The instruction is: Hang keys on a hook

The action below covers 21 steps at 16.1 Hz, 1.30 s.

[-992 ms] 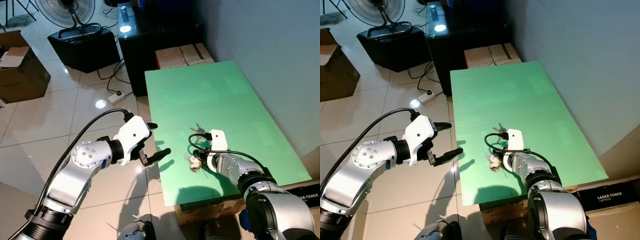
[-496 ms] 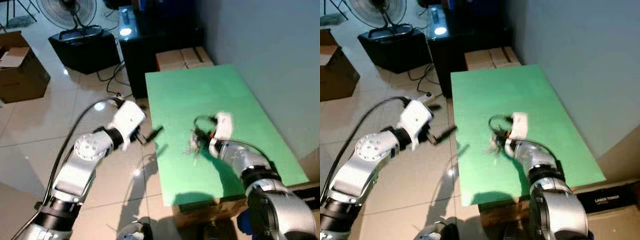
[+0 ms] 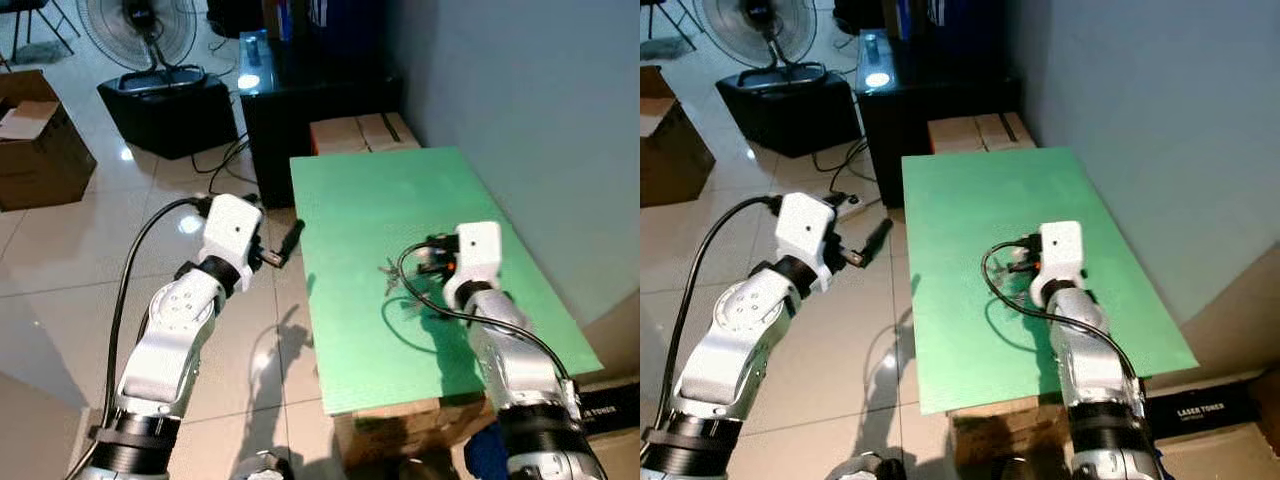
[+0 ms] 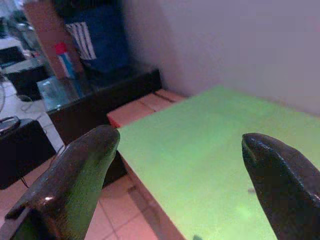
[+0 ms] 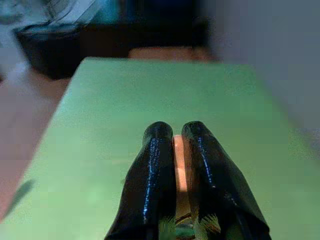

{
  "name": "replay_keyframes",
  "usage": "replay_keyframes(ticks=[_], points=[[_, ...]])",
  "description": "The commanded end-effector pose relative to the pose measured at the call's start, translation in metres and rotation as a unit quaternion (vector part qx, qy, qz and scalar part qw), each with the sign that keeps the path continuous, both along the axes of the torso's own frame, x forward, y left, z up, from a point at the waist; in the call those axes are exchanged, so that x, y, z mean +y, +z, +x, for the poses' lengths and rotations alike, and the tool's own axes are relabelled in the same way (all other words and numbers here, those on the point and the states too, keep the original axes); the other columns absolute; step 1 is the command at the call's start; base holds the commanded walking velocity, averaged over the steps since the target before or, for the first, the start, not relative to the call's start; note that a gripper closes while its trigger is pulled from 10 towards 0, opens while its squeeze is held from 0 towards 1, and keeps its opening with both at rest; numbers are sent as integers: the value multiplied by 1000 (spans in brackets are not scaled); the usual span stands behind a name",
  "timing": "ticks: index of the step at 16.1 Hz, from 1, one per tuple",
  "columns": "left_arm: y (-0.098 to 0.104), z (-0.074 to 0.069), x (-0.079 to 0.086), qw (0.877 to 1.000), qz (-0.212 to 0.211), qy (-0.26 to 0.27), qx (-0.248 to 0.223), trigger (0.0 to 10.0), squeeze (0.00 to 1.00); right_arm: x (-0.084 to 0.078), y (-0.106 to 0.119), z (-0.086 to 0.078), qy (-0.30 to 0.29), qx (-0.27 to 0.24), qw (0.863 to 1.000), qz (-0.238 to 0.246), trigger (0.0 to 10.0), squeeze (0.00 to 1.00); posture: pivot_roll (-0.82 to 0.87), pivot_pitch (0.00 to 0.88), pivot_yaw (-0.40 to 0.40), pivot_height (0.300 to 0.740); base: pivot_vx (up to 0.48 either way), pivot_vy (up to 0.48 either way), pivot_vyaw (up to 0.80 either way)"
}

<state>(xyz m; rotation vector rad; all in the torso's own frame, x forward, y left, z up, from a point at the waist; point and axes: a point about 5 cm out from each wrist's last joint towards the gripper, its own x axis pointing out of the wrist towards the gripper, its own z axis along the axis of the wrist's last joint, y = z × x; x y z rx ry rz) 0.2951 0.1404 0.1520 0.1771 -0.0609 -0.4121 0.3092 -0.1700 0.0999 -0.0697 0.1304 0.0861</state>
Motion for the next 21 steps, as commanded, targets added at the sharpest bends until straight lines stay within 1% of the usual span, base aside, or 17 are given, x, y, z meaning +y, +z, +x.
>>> replay_keyframes(ticks=[1,2,4,5,6,8,11,15,16,17,18,19,20,21], points=[[0,-3,4,1000,-22,16,-6,10000,0,0,14,-3,-24,-55,998,-18,0,0,-122,0,56,740,0,0,0],[-1,-4,3,999,-30,18,-5,10000,0,-2,18,-6,-48,-74,996,-13,0,0,-127,0,58,740,0,0,0],[-3,-6,0,999,-36,19,-8,10000,0,-7,20,-12,-82,-89,992,-20,0,0,-129,0,54,740,0,0,0],[-3,-5,0,999,-41,28,-11,10000,0,-10,17,-15,-103,-82,991,-5,0,0,-131,0,51,740,0,0,0],[-3,-4,-1,998,-45,35,-13,10000,0,-11,16,-17,-111,-80,991,-1,0,0,-134,0,50,740,0,0,0],[-4,-4,-3,998,-48,34,-12,10000,0,-11,20,-18,-98,-97,990,-17,0,0,-129,0,47,740,0,0,0],[-4,-3,-5,998,-47,33,-13,10000,0,-13,22,-16,-91,-105,990,-32,0,0,-127,0,45,740,0,0,0],[-5,-1,-7,999,-31,23,-15,10000,0,-11,20,-14,-78,-98,992,-23,0,0,-134,0,42,740,0,0,0],[-6,-3,-11,999,-29,9,-13,10000,0,-10,22,-13,-74,-99,992,-15,0,0,-142,0,44,740,0,0,0],[-9,-7,-14,1000,-31,3,0,10000,0,-5,30,-15,-58,-103,993,5,8235,0,-141,0,43,740,0,0,0],[-10,-8,-14,999,-33,5,7,10000,0,-3,33,-17,-50,-105,993,15,8235,0,-141,0,43,740,0,0,0],[-11,-9,-12,999,-37,13,12,10000,0,-1,37,-19,-45,-105,993,39,10000,0,-139,0,42,740,0,0,0],[-11,-10,-7,999,-43,26,14,10000,0,7,43,-25,-14,-112,992,61,10000,0,-135,0,36,740,0,0,0],[-11,-11,-6,998,-46,30,12,10000,0,11,44,-28,-1,-116,991,66,10000,0,-136,0,37,740,0,0,0]])
